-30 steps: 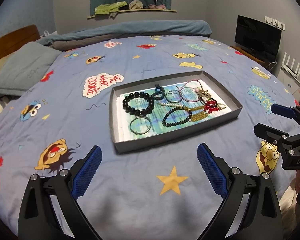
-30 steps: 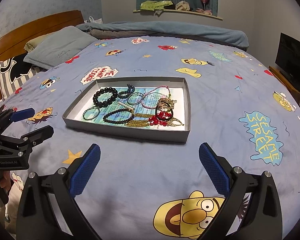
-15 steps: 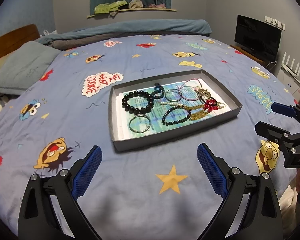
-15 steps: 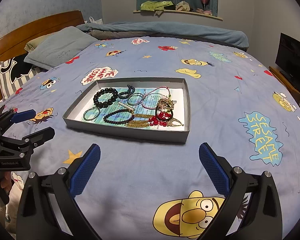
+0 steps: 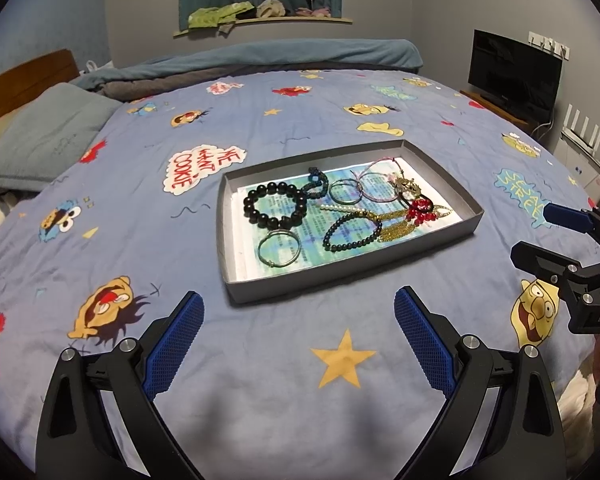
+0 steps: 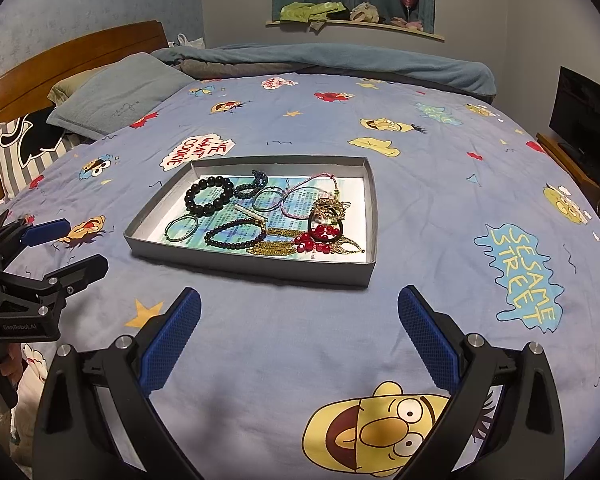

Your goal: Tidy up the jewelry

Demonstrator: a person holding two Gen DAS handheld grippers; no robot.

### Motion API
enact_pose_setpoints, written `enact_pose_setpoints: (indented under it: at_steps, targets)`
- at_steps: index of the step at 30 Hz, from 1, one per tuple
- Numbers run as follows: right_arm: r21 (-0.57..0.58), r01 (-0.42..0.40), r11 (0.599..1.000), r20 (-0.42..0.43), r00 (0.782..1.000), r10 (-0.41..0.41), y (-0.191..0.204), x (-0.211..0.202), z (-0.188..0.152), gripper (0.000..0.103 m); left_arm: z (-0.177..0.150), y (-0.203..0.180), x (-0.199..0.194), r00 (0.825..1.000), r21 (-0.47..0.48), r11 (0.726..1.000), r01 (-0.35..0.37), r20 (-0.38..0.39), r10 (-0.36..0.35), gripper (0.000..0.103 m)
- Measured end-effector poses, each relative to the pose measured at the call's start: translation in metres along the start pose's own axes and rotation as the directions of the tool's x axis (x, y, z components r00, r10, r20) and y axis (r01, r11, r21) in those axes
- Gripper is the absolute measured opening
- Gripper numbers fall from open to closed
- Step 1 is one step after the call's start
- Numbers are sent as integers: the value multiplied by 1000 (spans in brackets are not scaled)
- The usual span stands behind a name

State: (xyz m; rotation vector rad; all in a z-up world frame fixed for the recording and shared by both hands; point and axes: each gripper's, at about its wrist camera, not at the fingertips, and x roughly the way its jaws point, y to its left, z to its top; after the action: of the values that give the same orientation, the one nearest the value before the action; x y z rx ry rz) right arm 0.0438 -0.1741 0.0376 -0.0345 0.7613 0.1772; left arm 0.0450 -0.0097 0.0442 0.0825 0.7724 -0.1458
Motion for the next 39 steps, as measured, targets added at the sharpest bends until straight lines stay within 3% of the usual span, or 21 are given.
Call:
enact_pose_setpoints:
  at_steps: [39]
  targets:
    - [12,8,1000,-17,1000,-7,-5,7,-6,97,-1,-1,5,1000,24,1000,-5,12,4,95]
